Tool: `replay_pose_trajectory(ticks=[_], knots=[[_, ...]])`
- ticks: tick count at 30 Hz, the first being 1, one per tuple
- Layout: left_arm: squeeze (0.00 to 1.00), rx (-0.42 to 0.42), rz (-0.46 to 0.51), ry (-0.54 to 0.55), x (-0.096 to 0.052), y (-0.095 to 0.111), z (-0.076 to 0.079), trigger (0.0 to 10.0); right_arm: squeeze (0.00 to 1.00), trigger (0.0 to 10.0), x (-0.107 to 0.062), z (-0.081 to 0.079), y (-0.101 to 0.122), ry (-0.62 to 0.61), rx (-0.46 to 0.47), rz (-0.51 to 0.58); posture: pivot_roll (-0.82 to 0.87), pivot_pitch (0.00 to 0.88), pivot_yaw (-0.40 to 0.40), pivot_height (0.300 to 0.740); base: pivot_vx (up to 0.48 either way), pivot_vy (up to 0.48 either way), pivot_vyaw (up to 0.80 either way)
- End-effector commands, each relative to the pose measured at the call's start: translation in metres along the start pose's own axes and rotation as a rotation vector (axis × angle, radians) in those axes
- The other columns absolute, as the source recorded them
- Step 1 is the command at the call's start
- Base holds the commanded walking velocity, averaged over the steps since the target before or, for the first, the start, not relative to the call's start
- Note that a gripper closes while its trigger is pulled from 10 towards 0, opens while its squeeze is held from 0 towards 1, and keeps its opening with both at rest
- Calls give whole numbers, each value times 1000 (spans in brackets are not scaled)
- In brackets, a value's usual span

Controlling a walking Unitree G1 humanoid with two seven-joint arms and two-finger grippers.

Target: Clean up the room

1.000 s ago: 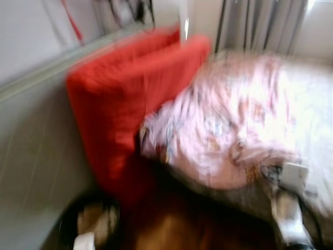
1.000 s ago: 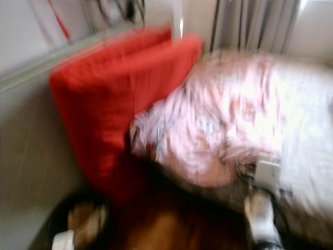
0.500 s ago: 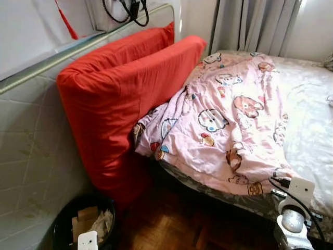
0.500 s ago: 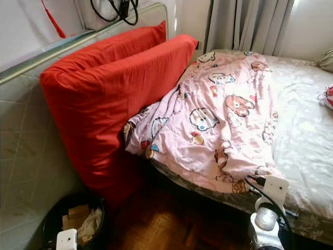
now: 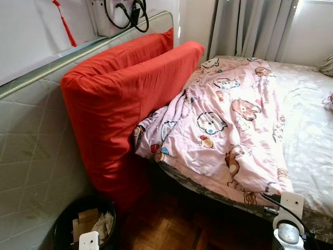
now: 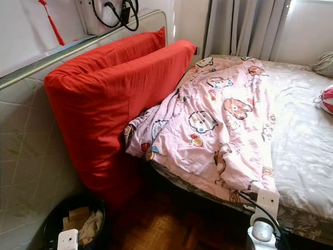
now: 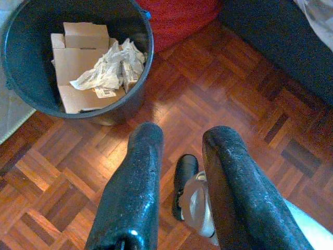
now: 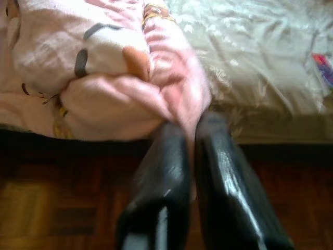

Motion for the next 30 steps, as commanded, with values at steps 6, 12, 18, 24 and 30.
replay_pose_trajectory(ticks=[6, 12, 18, 24, 30], knots=[[0, 14, -22, -8, 0, -3, 1, 10000, 1000, 10000, -2, 15, -19, -31, -15, -86, 60, 0, 42, 740, 0, 0, 0], [0, 15, -25, -11, 0, -3, 1, 10000, 1000, 10000, -1, 22, -24, -42, 3, -111, 57, 0, 45, 740, 0, 0, 0], [0, 10, -31, -15, 1, -2, 2, 10000, 0, 10000, -7, -6, -28, 187, 45, -128, 47, 0, 49, 740, 0, 0, 0], [0, -3, -66, -28, 2, -4, 4, 10000, 0, 10000, -33, -36, -67, 403, -4, -278, 53, 0, 41, 740, 0, 0, 0], [0, 3, -98, -28, 2, -6, 5, 10000, 0, 10000, -51, -55, -86, 482, 14, -358, 48, 0, 46, 740, 0, 0, 0]])
Point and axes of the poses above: a point about 5 cm out from each wrist's last joint towards the gripper, its own x axis pointing out of the wrist towards the gripper, its own y axis along the axis of the wrist's last joint, z = x × y, the point moved 1 cm from there along x, pointing out of the wrist towards the gripper, and after that the axes turned 2 degrees about x, right-handed, at the moved point
